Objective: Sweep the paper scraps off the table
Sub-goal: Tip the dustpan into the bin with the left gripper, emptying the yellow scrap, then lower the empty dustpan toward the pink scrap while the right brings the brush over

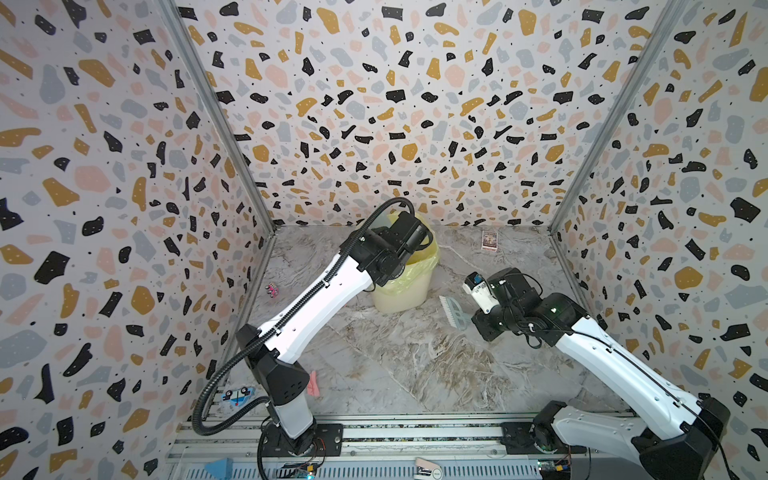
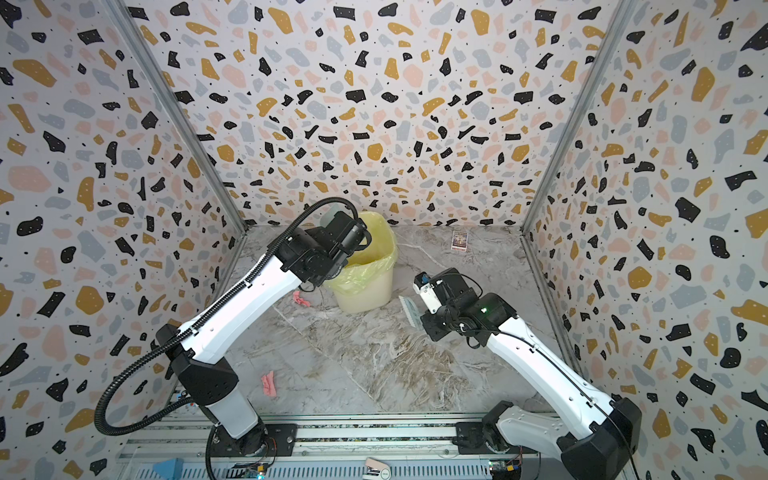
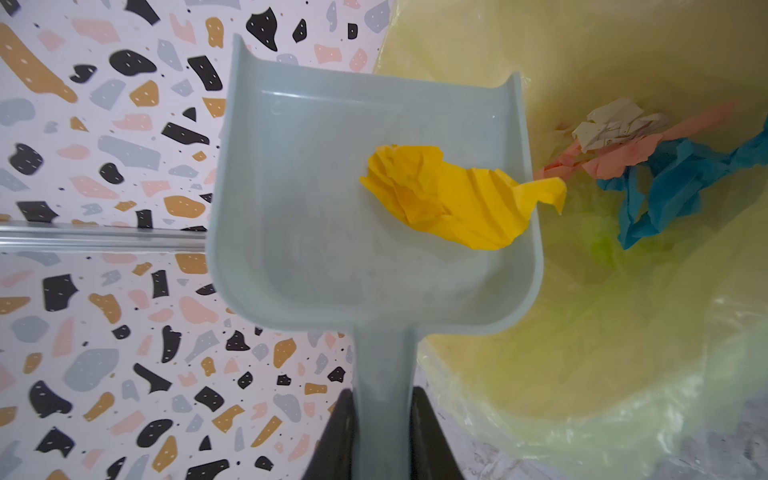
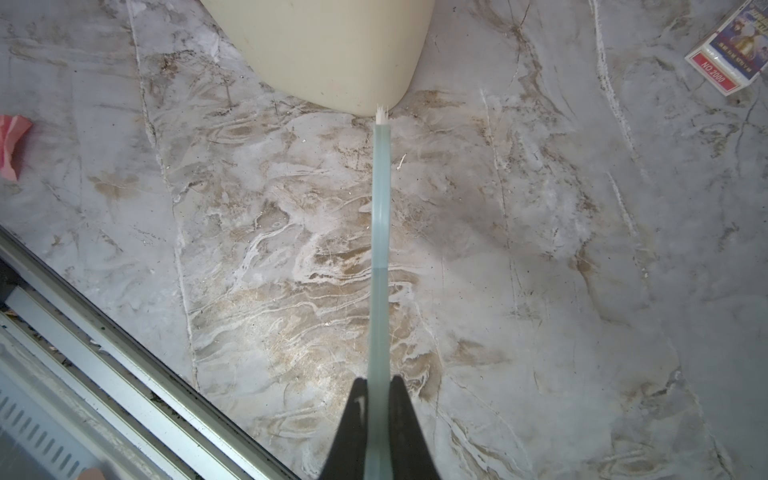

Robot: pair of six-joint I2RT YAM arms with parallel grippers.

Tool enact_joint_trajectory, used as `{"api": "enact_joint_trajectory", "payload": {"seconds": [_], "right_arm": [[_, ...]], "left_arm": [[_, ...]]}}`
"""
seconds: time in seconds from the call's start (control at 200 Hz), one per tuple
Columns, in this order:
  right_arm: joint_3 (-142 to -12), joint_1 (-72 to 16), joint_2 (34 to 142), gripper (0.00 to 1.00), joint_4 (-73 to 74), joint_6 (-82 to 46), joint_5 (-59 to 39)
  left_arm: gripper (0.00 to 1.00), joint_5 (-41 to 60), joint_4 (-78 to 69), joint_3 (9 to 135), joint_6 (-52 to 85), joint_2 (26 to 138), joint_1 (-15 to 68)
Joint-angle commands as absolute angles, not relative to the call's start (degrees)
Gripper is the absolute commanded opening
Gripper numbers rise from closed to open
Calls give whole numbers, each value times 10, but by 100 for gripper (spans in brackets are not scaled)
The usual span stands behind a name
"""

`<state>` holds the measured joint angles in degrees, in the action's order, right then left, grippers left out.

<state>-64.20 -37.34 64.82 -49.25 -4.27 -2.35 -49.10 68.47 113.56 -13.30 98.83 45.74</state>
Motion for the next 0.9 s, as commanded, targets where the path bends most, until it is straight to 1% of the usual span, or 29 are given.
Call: {"api": "enact_joint_trajectory", "payload": {"seconds": [0.0, 0.075, 0.26, 0.546, 0.661, 0.741, 0.896], "right_arm": [[-656, -372, 640, 0, -496, -46, -29], [-656, -372, 638, 0, -496, -47, -30], [-654, -372, 634, 0, -497, -52, -32], [-652, -371, 633, 0, -494, -54, -36], [-649, -371, 635, 0, -489, -58, -42], [-643, -371, 635, 0, -486, -62, -48], [-629, -372, 625, 0, -479, -83, -74]], "left_arm": [[0, -592, 654, 1117, -189, 990, 487], [0, -636, 634, 1097, -217, 989, 505], [0, -669, 616, 1081, -240, 987, 517], [0, -676, 612, 1078, -238, 980, 520], [0, -655, 608, 1087, -225, 972, 520], [0, -620, 595, 1089, -211, 957, 520], [0, -555, 549, 1052, -173, 902, 520]]}}
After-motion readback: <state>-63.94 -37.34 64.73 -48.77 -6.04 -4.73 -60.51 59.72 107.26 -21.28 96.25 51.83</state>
